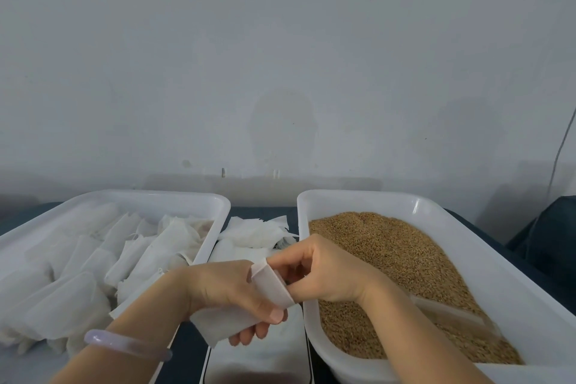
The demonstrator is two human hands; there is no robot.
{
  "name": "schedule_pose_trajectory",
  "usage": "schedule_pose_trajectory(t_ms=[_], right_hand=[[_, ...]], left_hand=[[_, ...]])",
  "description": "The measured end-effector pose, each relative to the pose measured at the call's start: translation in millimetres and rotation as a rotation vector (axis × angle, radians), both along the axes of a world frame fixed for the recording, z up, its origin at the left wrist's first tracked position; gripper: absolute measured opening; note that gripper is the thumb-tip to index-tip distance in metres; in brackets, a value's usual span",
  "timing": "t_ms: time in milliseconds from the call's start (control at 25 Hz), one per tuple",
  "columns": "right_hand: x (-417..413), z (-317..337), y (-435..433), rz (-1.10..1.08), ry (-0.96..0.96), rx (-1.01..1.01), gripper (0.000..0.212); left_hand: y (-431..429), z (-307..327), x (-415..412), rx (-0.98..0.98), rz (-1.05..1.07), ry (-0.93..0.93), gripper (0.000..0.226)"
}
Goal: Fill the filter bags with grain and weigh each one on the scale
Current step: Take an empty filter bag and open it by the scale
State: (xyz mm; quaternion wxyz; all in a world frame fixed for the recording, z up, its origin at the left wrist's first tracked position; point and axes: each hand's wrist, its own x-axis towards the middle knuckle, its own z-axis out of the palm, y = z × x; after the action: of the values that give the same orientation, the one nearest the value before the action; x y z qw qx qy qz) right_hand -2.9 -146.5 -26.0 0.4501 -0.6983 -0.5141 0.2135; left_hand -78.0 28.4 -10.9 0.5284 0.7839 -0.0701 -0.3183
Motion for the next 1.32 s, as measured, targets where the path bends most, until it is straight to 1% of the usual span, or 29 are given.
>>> schedule_pose_trajectory(t_ms=[120,200,240,320,360,400,480,560,640,680,800,840,960,1080,1160,1240,1320], right_hand=[[1.5,-2.2,0.4,-0.039,-0.003,-0.016,0.03],[0.1,0.4,-2.5,-0.098,0.001,-0.037,0.031],[0.7,3.5,-6.9,-0.156,0.014,-0.043,0.032],[7.0,10.1,-21.2,-0.303,0.018,-0.064,0.025],[12.8,13.0,-32.1,-0.382,-0.039,-0.121,0.02],[20.1,15.1,-46.5,-0.452,-0.132,-0.228,0.016],[34.5,15.1,-81.6,-0.545,-0.291,-0.511,0.015],[45.5,6.3,-119.4,-0.621,-0.324,-0.742,0.022],[50.7,-4.9,-146.4,-0.673,-0.301,-0.885,0.031],[51.8,-9.6,-154.0,-0.683,-0.283,-0.908,0.033],[51.0,-17.8,-156.4,-0.674,-0.246,-0.869,0.018],[49.7,-18.9,-154.6,-0.673,-0.251,-0.858,0.017],[47.6,-20.5,-152.5,-0.698,-0.304,-0.832,0.016],[43.5,-15.9,-154.4,-0.748,-0.361,-0.743,0.014],[42.3,-9.8,-156.7,-0.706,-0.429,-0.73,0.013],[41.6,-7.2,-156.7,-0.643,-0.507,-0.737,0.019],[40.8,-10.1,-153.2,-0.589,-0.573,-0.739,0.018]], left_hand=[[-1.2,-1.6,-1.1,0.048,0.019,0.003,0.013],[-0.5,-3.1,-1.3,0.055,0.038,-0.012,0.012],[0.3,-3.9,-1.4,0.053,0.049,-0.021,0.013],[1.8,-3.7,-2.3,0.034,0.061,-0.039,0.016],[2.1,-3.7,-2.8,0.022,0.064,-0.048,0.016],[2.0,-3.8,-3.3,0.01,0.068,-0.056,0.016],[1.2,-4.1,-3.2,-0.008,0.081,-0.072,0.016],[-0.1,-5.1,-2.3,-0.021,0.086,-0.091,0.017],[-1.4,-6.0,-1.4,-0.04,0.087,-0.116,0.017],[-1.9,-6.7,-1.1,-0.054,0.092,-0.125,0.017],[-2.0,-8.3,-1.4,-0.086,0.113,-0.133,0.017],[-1.8,-8.7,-1.8,-0.089,0.12,-0.135,0.017],[-2.7,-9.4,-2.5,-0.093,0.163,-0.164,0.022],[-4.8,-10.2,-0.6,-0.106,0.24,-0.211,0.037],[-5.4,-10.6,1.1,-0.111,0.274,-0.252,0.039],[-5.7,-10.6,2.4,-0.104,0.292,-0.29,0.037],[-5.7,-11.3,3.6,-0.092,0.307,-0.307,0.037]])
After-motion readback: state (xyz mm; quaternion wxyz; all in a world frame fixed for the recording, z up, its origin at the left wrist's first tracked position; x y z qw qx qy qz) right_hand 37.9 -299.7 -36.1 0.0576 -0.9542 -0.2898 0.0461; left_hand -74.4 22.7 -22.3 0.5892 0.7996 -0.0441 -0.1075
